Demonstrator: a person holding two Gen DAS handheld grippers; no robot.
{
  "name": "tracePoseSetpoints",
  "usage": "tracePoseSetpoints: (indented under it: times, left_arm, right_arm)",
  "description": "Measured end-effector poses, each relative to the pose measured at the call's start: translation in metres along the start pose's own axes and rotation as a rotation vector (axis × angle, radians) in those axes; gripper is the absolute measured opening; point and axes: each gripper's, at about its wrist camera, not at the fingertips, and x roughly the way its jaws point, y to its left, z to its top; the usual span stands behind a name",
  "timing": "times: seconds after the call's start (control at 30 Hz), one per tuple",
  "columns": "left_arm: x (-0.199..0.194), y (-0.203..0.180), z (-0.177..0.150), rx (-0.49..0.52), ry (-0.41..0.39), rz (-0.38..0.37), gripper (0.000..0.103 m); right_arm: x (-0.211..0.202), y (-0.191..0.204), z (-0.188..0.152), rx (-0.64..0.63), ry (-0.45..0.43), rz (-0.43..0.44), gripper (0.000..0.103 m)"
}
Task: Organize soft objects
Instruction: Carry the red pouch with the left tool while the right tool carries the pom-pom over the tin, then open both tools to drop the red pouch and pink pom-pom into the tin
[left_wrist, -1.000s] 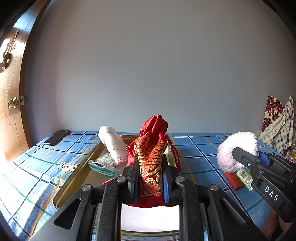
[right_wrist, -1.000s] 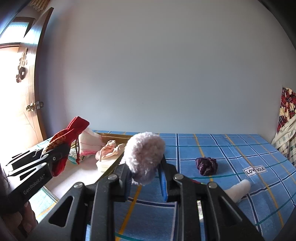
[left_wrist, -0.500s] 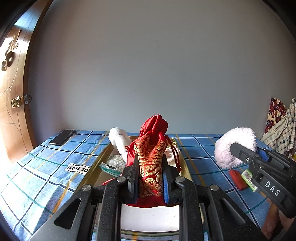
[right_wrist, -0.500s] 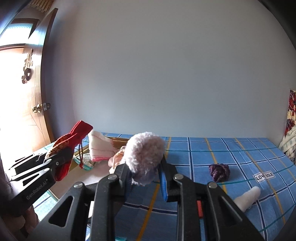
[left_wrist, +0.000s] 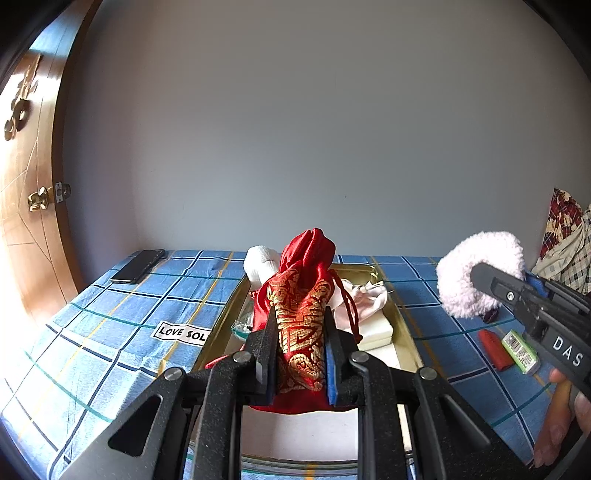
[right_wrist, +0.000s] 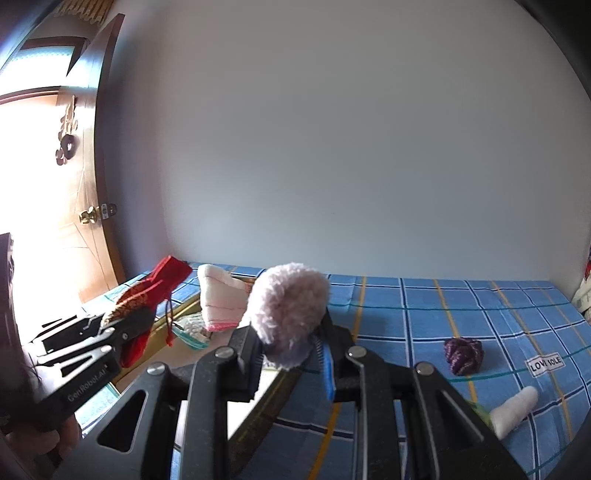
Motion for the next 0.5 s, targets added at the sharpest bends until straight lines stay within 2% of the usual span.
tracePoseSetpoints:
  times: [0.33, 0.37, 0.5]
  left_arm:
    - [0.009, 0.011, 0.014, -0.001, 0.062, 0.019, 0.021]
    - [0.009, 0.010, 0.016, 0.038, 0.059, 0.057, 0.021]
    - [0.012, 0.013, 0.022, 0.049, 0.069, 0.073, 0.021]
  right_arm:
    - [0.025, 0.018, 0.013, -0.016, 0.056, 0.066, 0.025]
    - [0.027, 0.019, 0.013, -0.015, 0.063, 0.072, 0.025]
    - [0.036, 0.022, 0.013, -0.013, 0.091, 0.086, 0.025]
